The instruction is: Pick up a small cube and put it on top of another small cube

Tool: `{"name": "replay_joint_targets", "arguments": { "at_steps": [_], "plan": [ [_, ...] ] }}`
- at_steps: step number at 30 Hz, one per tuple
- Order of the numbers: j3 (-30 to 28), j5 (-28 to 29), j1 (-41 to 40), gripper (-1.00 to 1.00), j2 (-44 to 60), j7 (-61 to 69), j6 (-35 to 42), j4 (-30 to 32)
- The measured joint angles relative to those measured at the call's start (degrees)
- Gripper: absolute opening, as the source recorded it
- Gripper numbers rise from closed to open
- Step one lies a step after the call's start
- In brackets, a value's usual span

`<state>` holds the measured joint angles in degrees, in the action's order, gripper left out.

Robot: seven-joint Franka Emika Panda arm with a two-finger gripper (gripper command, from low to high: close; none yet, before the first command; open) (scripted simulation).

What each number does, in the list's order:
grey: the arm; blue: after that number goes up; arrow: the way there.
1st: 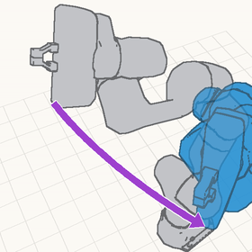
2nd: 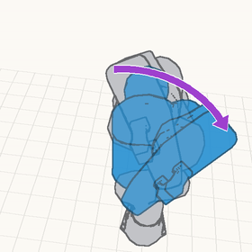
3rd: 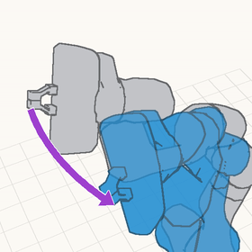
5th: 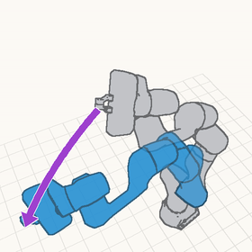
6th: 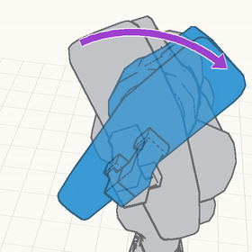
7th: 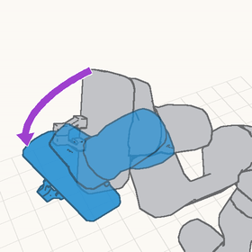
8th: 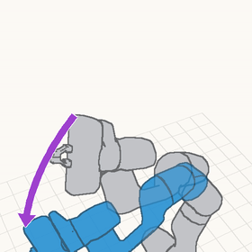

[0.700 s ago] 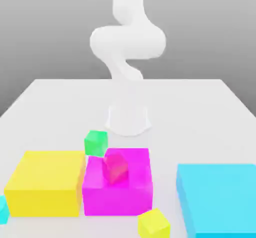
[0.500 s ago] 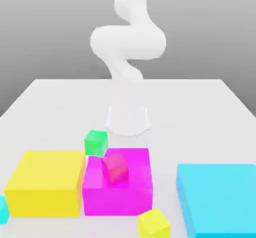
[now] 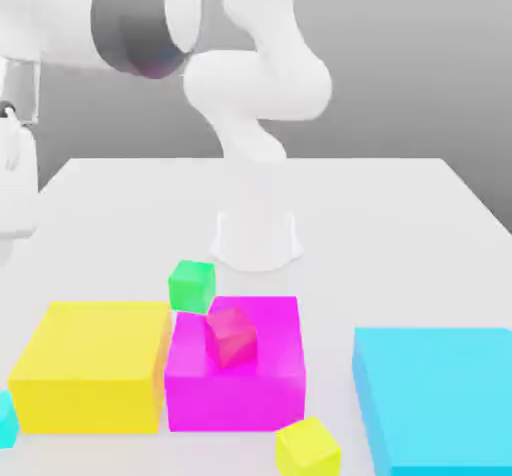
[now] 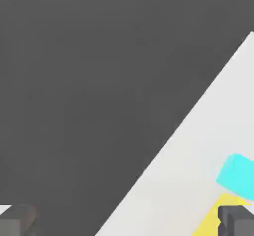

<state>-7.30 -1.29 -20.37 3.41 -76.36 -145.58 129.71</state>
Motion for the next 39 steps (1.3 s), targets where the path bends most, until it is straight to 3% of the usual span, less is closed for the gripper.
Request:
{"name": "replay_joint_targets", "arguments": {
  "at_steps": [8,12,13,20,27,33,39],
  "plan": [
    [-2.94,-5.94,-4.64,0.0,16.94,-6.42,-4.52,-0.78],
    [-1.27,-8.64,-6.79,0.0,25.26,-5.66,-9.95,-2.33],
    [-0.76,-9.11,-7.21,-1.0,27.02,-5.35,-11.29,-2.72],
    [-0.68,-9.21,-7.3,-1.0,27.32,-5.31,-11.57,-2.78],
    [-3.86,-3.17,-5.43,-1.0,15.47,-4.49,-4.54,-2.41],
    [0.47,1.6,-0.29,-1.0,2.9,2.83,0.41,4.85],
    [4.0,2.79,7.09,-1.0,-9.62,12.57,5.58,12.97]
  ]
}}
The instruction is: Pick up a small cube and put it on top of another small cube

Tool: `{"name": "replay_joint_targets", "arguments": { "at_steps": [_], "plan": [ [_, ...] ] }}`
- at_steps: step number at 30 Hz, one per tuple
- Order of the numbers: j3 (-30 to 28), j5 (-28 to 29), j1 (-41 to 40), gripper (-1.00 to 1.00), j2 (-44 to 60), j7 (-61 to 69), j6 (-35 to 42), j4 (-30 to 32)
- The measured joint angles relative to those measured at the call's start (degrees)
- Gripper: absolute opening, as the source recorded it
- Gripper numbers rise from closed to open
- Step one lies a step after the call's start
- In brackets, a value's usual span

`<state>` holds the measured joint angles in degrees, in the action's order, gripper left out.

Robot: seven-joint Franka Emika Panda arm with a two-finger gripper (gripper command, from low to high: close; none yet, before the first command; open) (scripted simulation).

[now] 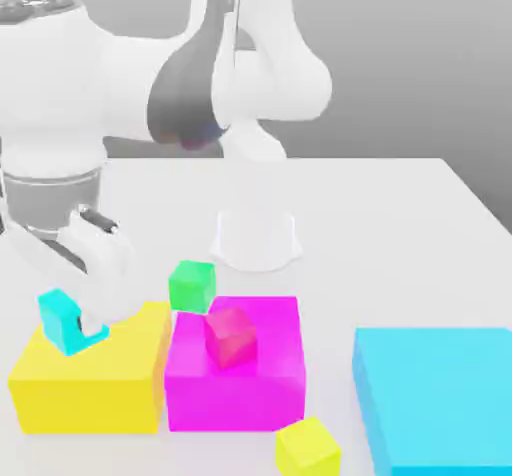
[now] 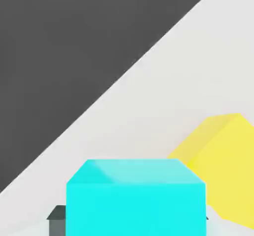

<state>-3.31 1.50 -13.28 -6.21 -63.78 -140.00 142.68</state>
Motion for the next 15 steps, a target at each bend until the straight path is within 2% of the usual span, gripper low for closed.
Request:
{"name": "replay_joint_targets", "arguments": {
  "at_steps": [6,11,12,15],
  "plan": [
    [3.68,-1.33,6.19,-1.0,-11.71,10.36,5.07,8.48],
    [4.83,-2.23,7.2,-1.0,-5.69,11.24,-3.73,12.89],
    [4.97,-2.19,7.11,1.0,-4.35,11.2,-5.52,13.38],
    [4.97,-2.19,7.11,1.0,-4.35,11.2,-5.52,13.38]
  ]
}}
